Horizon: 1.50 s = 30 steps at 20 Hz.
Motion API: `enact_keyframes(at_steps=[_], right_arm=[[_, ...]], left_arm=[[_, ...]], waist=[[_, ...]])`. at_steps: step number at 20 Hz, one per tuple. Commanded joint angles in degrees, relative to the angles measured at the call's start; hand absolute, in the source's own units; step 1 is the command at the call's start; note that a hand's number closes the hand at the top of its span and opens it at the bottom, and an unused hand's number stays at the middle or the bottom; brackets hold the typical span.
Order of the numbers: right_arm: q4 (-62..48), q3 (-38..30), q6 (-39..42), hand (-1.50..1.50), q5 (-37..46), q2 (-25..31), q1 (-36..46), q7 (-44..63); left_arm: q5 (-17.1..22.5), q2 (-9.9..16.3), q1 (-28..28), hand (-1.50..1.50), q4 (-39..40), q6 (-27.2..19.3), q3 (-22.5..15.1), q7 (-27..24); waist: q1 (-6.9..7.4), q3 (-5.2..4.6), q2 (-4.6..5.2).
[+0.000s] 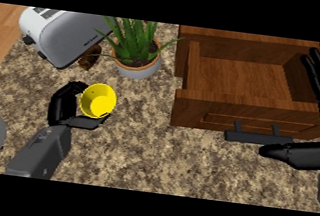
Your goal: Pick up the cup, place it into the drawer and close the drawer
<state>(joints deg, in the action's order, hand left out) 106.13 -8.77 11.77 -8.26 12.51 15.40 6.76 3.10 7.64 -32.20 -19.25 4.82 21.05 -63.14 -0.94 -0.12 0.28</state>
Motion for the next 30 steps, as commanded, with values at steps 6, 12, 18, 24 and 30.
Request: enact_keyframes(at_steps=[6,12,18,24,30], right_arm=[[1.81,0.35,-0.37,-1.5,0.71,-0.48,-2.3,0.25],[2.66,-0.09,-0.75,-1.5,1.31,0.56,-2.13,2.32],[-2.02,-1.75,0.36,-1.5,0.58,1.2,-0.37,-1.24],[-1.79,-0.43,-0.33,-1.5,1.31,0.66,1.73,-0.22],[-3.06,1.55,0.44,-1.5,1.72,-0.65,1.84,-2.05]], left_arm=[[-0.83,-3.79,-10.57,1.5,-10.83,1.37,-5.25,7.81],[-0.88,-7.48,-14.59,1.5,-20.79,0.11,-9.75,20.72],[0.79,-7.54,-20.67,1.5,-23.72,-5.01,-13.23,27.99],[-0.6,-7.54,-23.48,1.5,-26.79,-11.31,-15.7,36.24],[-0.83,-7.5,-21.96,1.5,-28.76,-17.85,-19.91,43.32]], waist=[[0.78,0.17,-0.64],[1.38,0.19,-1.01],[0.22,0.26,-0.93],[-1.23,0.32,-0.9],[-4.59,0.48,-0.24]])
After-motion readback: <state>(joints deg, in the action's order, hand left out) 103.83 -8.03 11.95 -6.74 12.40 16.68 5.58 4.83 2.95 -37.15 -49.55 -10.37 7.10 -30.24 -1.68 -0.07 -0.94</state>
